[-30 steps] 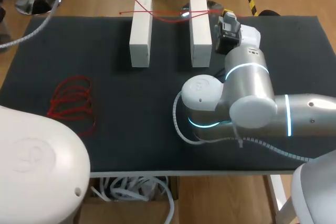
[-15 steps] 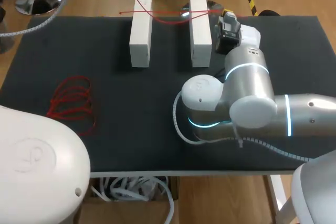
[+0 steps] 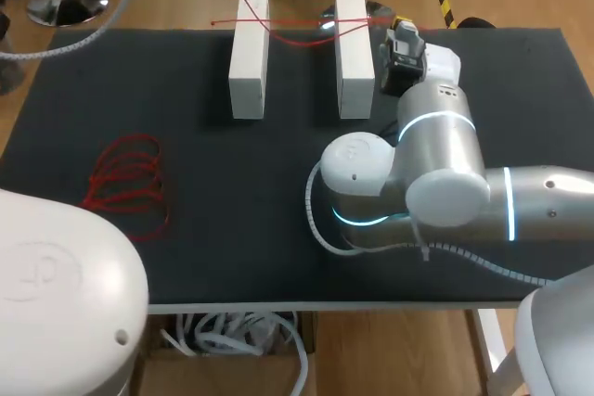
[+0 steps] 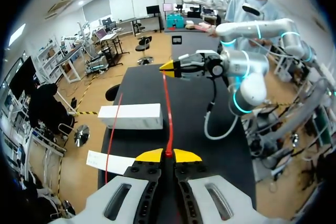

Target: Grab the tape and strap the tape.

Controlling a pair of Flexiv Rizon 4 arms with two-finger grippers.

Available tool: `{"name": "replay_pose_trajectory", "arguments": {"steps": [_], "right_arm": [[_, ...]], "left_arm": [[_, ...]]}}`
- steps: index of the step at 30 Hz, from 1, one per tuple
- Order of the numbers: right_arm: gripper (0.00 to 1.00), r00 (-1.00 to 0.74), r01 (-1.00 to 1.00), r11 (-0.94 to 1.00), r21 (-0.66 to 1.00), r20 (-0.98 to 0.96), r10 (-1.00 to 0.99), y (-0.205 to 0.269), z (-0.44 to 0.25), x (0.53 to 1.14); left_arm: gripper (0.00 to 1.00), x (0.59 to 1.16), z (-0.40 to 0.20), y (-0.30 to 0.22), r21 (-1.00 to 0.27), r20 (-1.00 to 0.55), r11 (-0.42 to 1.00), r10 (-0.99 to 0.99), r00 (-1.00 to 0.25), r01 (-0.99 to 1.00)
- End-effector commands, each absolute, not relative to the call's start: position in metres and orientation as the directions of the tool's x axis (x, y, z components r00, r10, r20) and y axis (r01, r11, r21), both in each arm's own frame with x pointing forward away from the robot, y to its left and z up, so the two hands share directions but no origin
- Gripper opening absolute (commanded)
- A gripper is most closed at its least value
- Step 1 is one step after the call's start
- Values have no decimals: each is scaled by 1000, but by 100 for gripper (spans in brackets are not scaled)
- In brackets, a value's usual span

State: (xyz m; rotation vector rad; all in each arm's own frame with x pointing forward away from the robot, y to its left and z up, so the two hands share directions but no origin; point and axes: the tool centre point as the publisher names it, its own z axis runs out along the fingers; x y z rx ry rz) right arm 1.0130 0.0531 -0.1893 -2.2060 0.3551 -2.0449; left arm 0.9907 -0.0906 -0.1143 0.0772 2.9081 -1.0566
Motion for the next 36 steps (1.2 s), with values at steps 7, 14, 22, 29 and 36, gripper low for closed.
{"name": "replay_pose_trajectory", "arguments": {"steps": [7, 14, 22, 29, 36], "right_arm": [[0, 70, -97, -967, -237, 967, -244, 53, -187, 1013], [0, 70, -97, -967, -237, 967, -244, 53, -187, 1013], [0, 119, -69, -998, -2, 993, -11, 60, -171, 1017], [0, 62, -71, -944, 321, 946, 317, 70, -147, 1022], [0, 28, -78, -815, 574, 818, 574, 85, -130, 1021]], "left_arm": [[0, 991, -114, -91, -637, -59, 768, 32, -998, 62], [0, 991, -114, -91, -637, -59, 768, 32, -998, 62], [0, 991, -114, -91, -637, -59, 768, 32, -998, 62], [0, 991, -114, -91, -637, -59, 768, 32, -998, 62], [0, 991, -114, -91, -637, -59, 768, 32, -998, 62]]}}
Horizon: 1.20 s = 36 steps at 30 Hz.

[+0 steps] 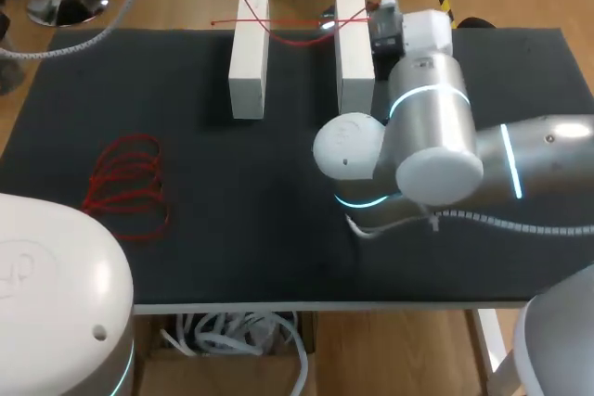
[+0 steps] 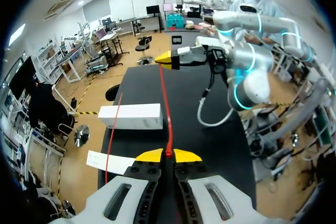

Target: Grab the tape and strap the tape.

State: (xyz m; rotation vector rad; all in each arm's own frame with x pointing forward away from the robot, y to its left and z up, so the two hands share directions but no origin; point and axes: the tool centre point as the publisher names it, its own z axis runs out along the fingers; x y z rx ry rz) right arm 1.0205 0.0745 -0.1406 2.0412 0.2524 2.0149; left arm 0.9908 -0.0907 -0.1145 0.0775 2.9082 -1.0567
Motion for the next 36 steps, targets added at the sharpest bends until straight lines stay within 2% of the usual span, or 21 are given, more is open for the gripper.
{"name": "replay_pose_trajectory", "arguments": {"steps": [1, 9, 16, 31, 36], "right_arm": [[0, 30, -70, -789, 611, 792, 610, 87, -130, 1021], [0, 57, -10, -609, 793, 608, 792, 100, -118, 1018], [0, 56, 1, -463, 886, 462, 885, 106, -106, 1016], [0, 10, 28, -172, 985, 172, 985, 133, -92, 1011], [0, 8, 32, -140, 990, 140, 990, 143, -92, 1008]], "left_arm": [[0, 991, -114, -91, -637, -59, 768, 32, -998, 62], [0, 991, -114, -91, -637, -59, 768, 32, -998, 62], [0, 991, -114, -91, -637, -59, 768, 32, -998, 62], [0, 991, -114, -91, -637, -59, 768, 32, -998, 62], [0, 991, -114, -91, -637, -59, 768, 32, -998, 62]]}}
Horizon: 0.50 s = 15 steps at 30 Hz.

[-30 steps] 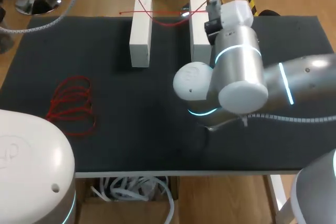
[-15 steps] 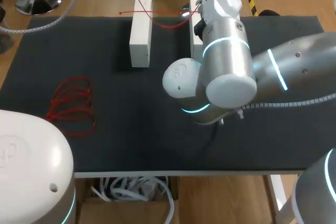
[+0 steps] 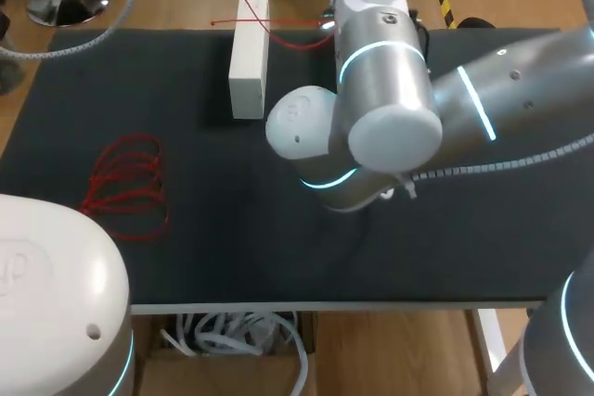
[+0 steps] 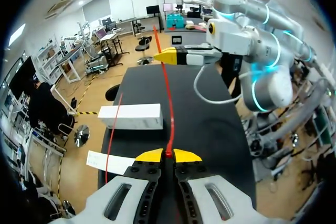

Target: Grab the tape and strap the tape.

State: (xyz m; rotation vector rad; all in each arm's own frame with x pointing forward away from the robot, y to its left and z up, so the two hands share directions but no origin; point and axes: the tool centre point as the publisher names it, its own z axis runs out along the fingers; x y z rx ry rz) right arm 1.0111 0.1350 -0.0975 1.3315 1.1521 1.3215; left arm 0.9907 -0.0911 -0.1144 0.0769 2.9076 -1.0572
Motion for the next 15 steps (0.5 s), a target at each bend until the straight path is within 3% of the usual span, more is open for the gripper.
{"name": "replay_pose_trajectory", "arguments": {"steps": [1, 15], "right_arm": [[0, 10, 31, -122, 992, 122, 993, 144, -93, 1008], [0, 1, 38, -198, 979, 198, 980, 152, -93, 1004]], "left_arm": [[0, 991, -114, -91, -637, -59, 768, 32, -998, 62], [0, 991, -114, -91, -637, -59, 768, 32, -998, 62]]}}
